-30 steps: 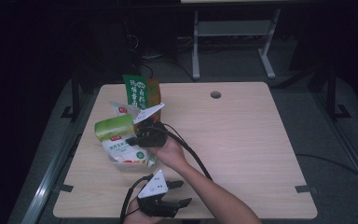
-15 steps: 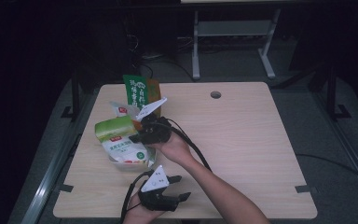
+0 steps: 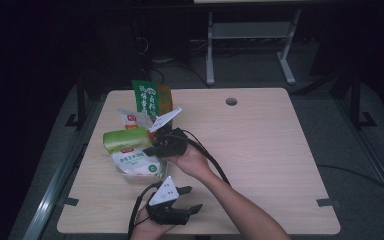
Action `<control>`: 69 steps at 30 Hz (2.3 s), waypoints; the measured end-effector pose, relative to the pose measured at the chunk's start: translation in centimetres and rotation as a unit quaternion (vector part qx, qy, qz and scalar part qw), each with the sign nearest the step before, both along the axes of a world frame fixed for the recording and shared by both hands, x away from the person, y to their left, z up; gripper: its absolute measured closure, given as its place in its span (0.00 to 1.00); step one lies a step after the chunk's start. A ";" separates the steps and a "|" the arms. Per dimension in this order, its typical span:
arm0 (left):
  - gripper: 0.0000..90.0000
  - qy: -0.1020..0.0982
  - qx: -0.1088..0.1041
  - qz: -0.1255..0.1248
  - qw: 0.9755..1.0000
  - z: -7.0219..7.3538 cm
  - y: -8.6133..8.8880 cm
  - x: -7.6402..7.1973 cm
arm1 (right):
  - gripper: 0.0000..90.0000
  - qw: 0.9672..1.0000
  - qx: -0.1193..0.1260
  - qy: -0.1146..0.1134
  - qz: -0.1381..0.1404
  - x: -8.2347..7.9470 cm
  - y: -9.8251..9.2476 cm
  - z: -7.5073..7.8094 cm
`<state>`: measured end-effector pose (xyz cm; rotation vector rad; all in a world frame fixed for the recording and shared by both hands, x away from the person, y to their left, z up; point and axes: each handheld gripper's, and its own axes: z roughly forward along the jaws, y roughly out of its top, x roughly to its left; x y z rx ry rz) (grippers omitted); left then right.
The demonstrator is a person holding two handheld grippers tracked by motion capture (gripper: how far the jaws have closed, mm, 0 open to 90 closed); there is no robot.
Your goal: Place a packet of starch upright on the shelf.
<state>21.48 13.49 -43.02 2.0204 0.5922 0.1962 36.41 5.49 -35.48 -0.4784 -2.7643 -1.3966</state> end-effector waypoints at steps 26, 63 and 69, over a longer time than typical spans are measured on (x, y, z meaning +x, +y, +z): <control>0.40 -0.006 0.013 0.003 1.000 -0.2 -0.2 0.2 | 0.82 0.999 0.016 0.022 -0.018 0.1 -2.8 -0.5; 0.36 -0.013 0.014 0.018 1.000 0.0 0.2 1.0 | 0.51 0.995 0.017 0.057 -0.083 0.7 -14.1 -0.8; 0.35 -0.011 0.013 0.022 1.000 0.0 0.4 1.2 | 0.48 0.994 0.015 0.061 -0.094 0.7 -15.2 -1.2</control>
